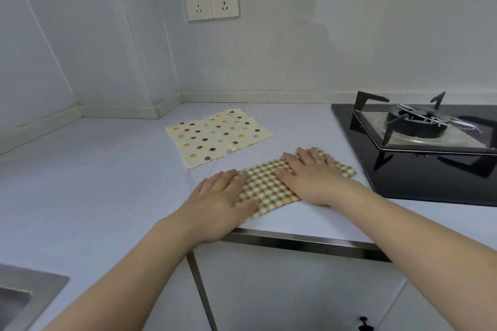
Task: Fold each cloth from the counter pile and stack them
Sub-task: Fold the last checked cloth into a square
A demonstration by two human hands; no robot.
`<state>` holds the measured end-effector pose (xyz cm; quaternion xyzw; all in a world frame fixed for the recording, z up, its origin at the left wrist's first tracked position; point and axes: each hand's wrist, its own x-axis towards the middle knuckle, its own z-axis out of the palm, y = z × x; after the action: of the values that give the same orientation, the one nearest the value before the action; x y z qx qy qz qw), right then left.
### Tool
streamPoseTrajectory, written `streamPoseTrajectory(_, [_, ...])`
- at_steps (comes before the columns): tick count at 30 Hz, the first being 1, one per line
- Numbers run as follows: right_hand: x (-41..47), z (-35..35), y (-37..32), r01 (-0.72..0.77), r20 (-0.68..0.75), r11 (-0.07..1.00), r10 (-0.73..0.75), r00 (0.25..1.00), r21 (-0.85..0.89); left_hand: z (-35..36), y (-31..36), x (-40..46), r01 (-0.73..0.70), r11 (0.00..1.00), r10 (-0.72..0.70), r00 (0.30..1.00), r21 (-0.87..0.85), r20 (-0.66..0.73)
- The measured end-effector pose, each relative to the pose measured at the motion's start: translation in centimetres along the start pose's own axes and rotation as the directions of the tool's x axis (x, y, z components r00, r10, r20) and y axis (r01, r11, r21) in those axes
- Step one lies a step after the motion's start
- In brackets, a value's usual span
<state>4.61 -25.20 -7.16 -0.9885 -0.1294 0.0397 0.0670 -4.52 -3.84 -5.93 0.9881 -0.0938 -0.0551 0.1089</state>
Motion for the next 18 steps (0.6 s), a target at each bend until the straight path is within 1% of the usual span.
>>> streamPoseTrajectory(2, [0.5, -0.3, 0.7, 0.058, 0.021, 0.998, -0.058, 0.998, -0.017, -0.8, -0.2, -0.1, 0.001, 1.0, -0.001, 1.0, -0.005, 0.017])
streamPoseTrajectory(3, [0.8, -0.6, 1.1, 0.096, 0.042, 0.995, -0.095, 0.995, -0.033, -1.1, -0.3, 0.0, -0.001, 1.0, 0.001, 1.0, -0.013, 0.0])
streamPoseTrajectory(5, [1.2, -1.3, 1.9, 0.151, 0.084, 0.987, -0.146, 0.986, -0.054, -1.4, -0.5, 0.2, -0.008, 0.997, 0.002, 0.997, -0.073, -0.078])
streamPoseTrajectory(6, [1.3, -1.4, 2.1, 0.158, 0.078, 0.986, -0.154, 0.985, -0.057, -1.4, -0.6, 0.2, -0.008, 0.993, -0.007, 0.992, -0.114, -0.128])
streamPoseTrajectory(7, [0.9, -1.5, 2.0, 0.159, 0.031, 0.986, -0.157, 0.987, -0.055, -1.3, -0.7, 0.2, -0.01, 0.99, -0.016, 0.983, -0.143, -0.182])
streamPoseTrajectory(8, [0.2, -1.4, 1.7, 0.166, -0.064, 0.985, -0.168, 0.984, -0.044, -1.1, -0.9, 0.1, -0.011, 0.987, -0.026, 0.974, -0.16, -0.226])
streamPoseTrajectory(9, [-0.9, -1.2, 1.2, 0.189, -0.198, 0.982, -0.189, 0.962, -0.018, -1.0, -1.0, -0.1, -0.004, 0.984, -0.042, 0.967, -0.178, -0.253])
streamPoseTrajectory(11, [-4.3, -0.7, -0.3, 0.305, -0.445, 0.951, -0.251, 0.86, 0.052, -0.7, -0.9, -0.5, 0.017, 0.966, -0.088, 0.959, -0.256, -0.269])
streamPoseTrajectory(12, [-6.2, -0.4, -1.1, 0.377, -0.51, 0.923, -0.29, 0.81, 0.072, -0.7, -0.8, -0.8, 0.021, 0.951, -0.11, 0.954, -0.307, -0.277])
streamPoseTrajectory(13, [-8.0, 0.0, -1.9, 0.437, -0.527, 0.897, -0.337, 0.78, 0.072, -0.7, -0.6, -1.2, 0.019, 0.936, -0.128, 0.949, -0.351, -0.289])
streamPoseTrajectory(15, [-11.0, 0.8, -2.9, 0.513, -0.475, 0.858, -0.444, 0.76, 0.018, -0.7, -0.2, -2.3, 0.019, 0.921, -0.15, 0.94, -0.39, -0.308])
streamPoseTrajectory(18, [-12.8, 2.2, -3.3, 0.524, -0.394, 0.845, -0.521, 0.757, -0.112, -0.4, 0.3, -3.8, 0.039, 0.89, -0.19, 0.937, -0.454, -0.293])
